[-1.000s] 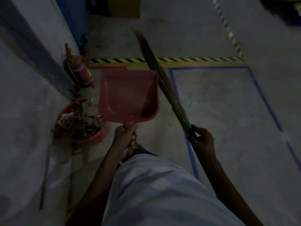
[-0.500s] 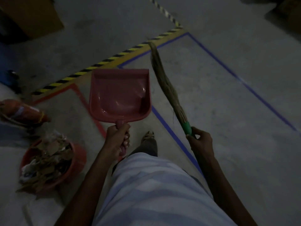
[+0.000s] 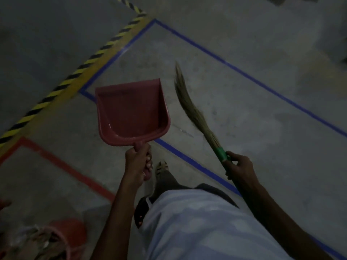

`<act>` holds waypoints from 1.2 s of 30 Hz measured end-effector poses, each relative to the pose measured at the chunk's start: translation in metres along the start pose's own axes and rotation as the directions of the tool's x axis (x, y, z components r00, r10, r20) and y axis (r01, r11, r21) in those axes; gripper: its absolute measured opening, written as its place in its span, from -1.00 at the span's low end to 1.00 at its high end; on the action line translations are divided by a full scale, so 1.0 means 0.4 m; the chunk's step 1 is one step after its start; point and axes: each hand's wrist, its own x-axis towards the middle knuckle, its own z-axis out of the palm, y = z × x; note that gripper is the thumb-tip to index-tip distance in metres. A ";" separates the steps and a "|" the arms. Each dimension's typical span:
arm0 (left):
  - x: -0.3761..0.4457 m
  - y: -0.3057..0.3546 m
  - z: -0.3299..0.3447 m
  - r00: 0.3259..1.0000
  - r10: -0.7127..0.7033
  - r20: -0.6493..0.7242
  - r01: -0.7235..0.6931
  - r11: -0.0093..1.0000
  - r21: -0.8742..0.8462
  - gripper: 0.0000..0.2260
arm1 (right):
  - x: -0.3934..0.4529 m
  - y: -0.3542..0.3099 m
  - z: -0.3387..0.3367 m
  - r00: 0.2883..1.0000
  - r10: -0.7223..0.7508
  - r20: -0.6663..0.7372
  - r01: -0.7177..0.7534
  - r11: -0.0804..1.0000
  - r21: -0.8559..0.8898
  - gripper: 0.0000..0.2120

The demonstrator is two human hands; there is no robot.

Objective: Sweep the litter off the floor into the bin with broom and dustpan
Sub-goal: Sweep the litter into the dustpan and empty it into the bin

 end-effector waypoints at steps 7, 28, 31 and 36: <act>0.200 0.040 0.054 0.997 -0.015 -0.078 0.023 0.995 0.098 -0.79 | 0.174 -0.049 0.028 0.999 0.034 0.027 -0.034 0.999 -0.007 -0.54; 0.777 -0.462 0.312 0.747 -0.207 -0.632 0.075 0.971 -0.229 -0.76 | 0.973 0.269 0.446 0.920 0.019 0.390 0.061 0.980 -0.191 -0.49; 0.843 -0.562 0.324 0.724 -0.255 -0.640 0.093 0.957 -0.275 -0.73 | 1.054 0.342 0.543 0.897 -0.003 0.442 0.101 0.975 -0.199 -0.47; 0.918 -0.684 0.322 0.727 -0.276 -0.628 0.127 0.954 -0.273 -0.75 | 1.147 0.387 0.714 0.854 -0.098 0.510 0.205 0.966 -0.157 -0.51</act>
